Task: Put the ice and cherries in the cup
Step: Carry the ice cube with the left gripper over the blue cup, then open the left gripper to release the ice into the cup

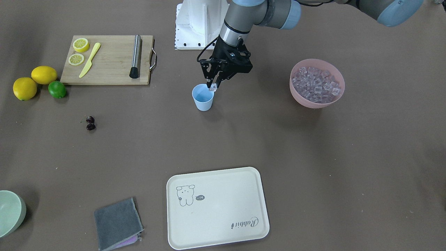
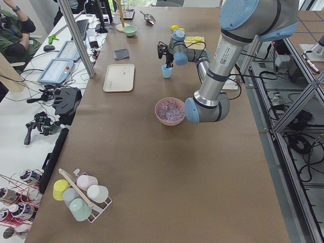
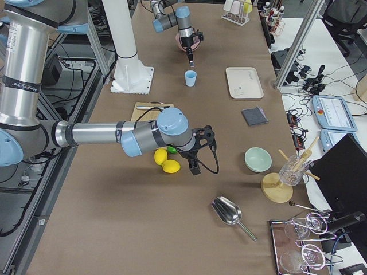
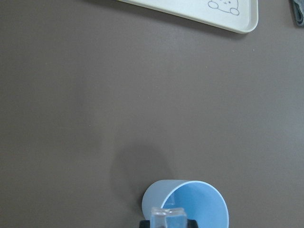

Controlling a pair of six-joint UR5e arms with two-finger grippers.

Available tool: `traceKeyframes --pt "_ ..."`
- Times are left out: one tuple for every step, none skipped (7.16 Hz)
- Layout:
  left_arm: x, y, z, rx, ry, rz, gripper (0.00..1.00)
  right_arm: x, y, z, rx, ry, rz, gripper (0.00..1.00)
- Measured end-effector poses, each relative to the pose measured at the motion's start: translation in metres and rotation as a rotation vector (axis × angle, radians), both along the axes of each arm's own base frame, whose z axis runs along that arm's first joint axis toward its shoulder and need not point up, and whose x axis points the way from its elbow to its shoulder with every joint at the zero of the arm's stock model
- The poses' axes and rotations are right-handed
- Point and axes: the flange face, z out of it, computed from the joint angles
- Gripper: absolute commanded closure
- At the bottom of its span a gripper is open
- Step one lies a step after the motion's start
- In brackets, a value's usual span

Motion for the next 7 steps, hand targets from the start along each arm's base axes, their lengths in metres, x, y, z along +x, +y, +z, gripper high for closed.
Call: traceKeyframes --pt "0.007 0.006 -0.006 -0.01 0.012 -0.018 0.27 0.0 0.0 0.0 0.0 0.0 0.0 0.0" --pt "0.011 0.009 -0.012 -0.019 0.024 -0.03 0.02 0.0 0.0 0.0 0.0 0.0 0.001 0.0" --pt "0.012 0.01 -0.016 -0.026 0.037 -0.038 0.02 0.0 0.0 0.0 0.0 0.0 0.001 0.0" --pt "0.011 0.01 -0.016 -0.021 0.045 -0.045 0.02 0.0 0.0 0.0 0.0 0.0 0.001 0.0" --pt "0.009 0.008 -0.011 0.007 0.03 -0.05 0.01 0.0 0.0 0.0 0.0 0.0 0.001 0.0" --pt "0.003 0.008 0.002 0.063 -0.012 -0.037 0.01 0.0 0.0 0.0 0.0 0.0 0.001 0.0" --pt "-0.016 0.014 0.018 0.137 -0.085 0.004 0.01 0.0 0.0 0.0 -0.001 0.0 0.001 0.0"
